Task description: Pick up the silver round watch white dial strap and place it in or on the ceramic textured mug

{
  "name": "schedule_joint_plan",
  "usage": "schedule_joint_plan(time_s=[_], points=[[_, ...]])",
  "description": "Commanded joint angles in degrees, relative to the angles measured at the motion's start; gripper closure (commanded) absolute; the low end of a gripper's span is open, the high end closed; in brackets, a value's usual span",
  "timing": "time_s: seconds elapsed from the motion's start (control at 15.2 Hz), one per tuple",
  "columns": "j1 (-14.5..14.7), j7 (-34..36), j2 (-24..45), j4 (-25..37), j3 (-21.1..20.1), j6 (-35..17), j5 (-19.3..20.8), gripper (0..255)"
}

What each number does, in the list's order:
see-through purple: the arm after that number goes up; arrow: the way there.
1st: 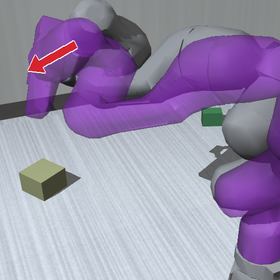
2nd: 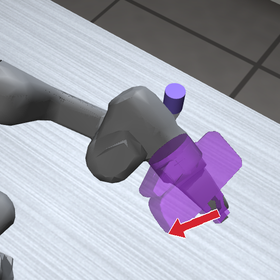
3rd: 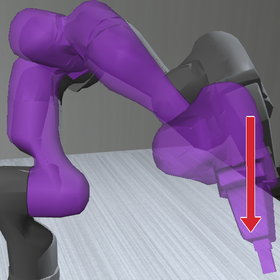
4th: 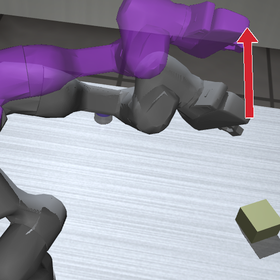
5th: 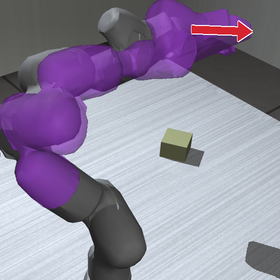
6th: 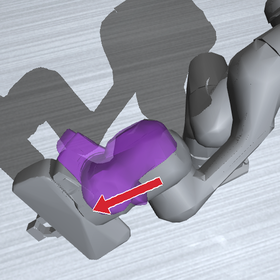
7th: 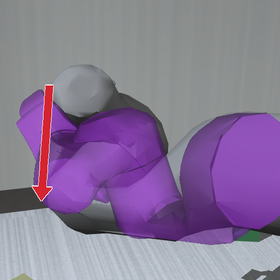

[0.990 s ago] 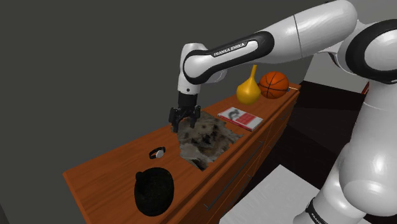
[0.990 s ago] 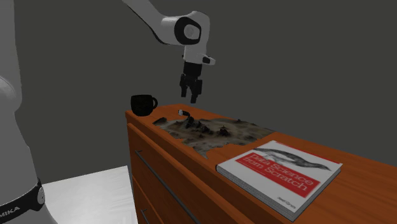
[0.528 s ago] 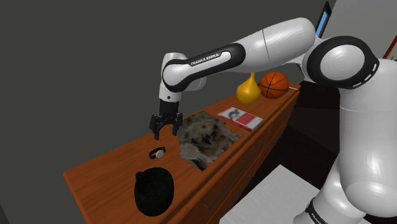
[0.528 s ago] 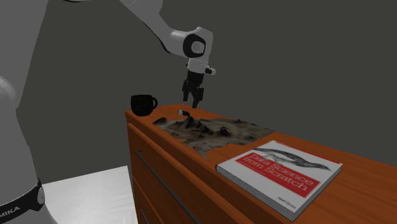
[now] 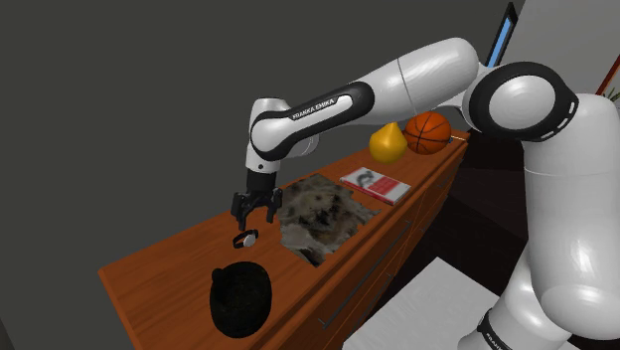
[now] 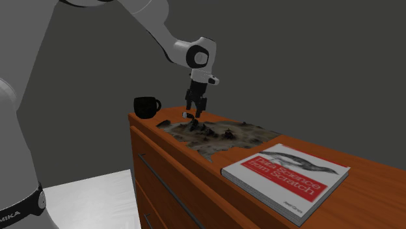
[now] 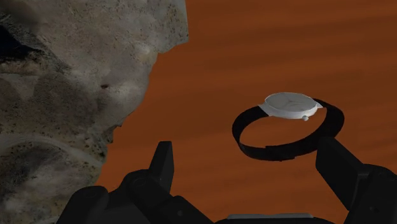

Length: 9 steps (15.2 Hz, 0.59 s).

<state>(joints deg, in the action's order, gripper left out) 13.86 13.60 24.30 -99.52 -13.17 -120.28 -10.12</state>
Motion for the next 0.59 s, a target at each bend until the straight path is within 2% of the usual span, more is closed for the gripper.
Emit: schedule_joint_plan(time_s=[0.0,0.33,0.4,0.53], points=[[0.08,0.04,0.19,-0.11,-0.01,-0.34,0.01,0],[0.08,0.04,0.19,-0.1,-0.01,-0.34,0.01,0],[0.08,0.04,0.19,-0.1,-0.01,-0.33,0.01,255],[0.08,0.04,0.19,-0.11,-0.01,-0.34,0.01,255]])
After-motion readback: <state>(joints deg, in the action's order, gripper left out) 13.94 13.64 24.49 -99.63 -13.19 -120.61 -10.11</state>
